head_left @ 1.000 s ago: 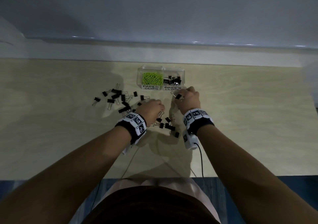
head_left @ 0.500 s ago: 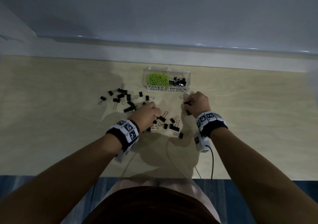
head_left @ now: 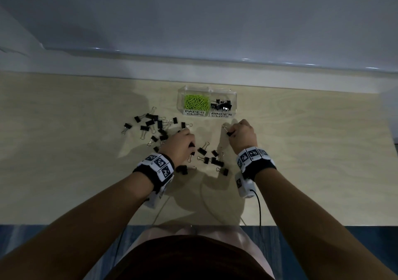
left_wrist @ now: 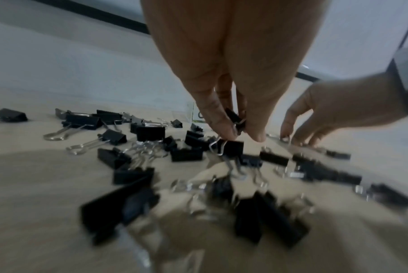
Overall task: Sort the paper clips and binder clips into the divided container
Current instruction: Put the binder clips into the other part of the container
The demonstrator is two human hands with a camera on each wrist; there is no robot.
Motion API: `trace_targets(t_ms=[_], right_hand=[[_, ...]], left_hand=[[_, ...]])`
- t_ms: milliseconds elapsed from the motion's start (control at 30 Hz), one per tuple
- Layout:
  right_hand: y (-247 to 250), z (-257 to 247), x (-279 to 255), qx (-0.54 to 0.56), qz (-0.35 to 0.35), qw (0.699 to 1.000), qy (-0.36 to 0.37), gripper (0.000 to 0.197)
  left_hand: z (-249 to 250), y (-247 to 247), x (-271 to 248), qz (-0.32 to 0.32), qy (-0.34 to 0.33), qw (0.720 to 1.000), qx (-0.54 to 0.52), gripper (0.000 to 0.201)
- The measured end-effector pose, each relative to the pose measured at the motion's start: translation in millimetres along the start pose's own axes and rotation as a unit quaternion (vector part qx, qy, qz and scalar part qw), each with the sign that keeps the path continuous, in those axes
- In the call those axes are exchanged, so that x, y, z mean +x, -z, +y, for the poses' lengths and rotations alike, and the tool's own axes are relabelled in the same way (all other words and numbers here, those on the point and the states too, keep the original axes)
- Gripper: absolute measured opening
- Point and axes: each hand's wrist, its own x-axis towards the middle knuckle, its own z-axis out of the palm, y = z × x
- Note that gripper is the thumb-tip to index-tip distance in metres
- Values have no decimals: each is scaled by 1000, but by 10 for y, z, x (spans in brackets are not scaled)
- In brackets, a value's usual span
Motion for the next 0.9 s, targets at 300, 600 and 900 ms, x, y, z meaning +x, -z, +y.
trace_targets(t_ms=[300, 600, 900], right_hand=[[55, 74, 21, 87, 54, 994, 39, 11], [518, -334, 272, 233, 148, 960, 39, 9], [374, -414, 314, 163, 138, 975, 61, 12]], left_hand=[[559, 659, 847, 108, -36, 988, -107, 16], [455, 523, 752, 110, -63, 990, -63, 23], [134, -251, 203, -101, -97, 987, 73, 36]])
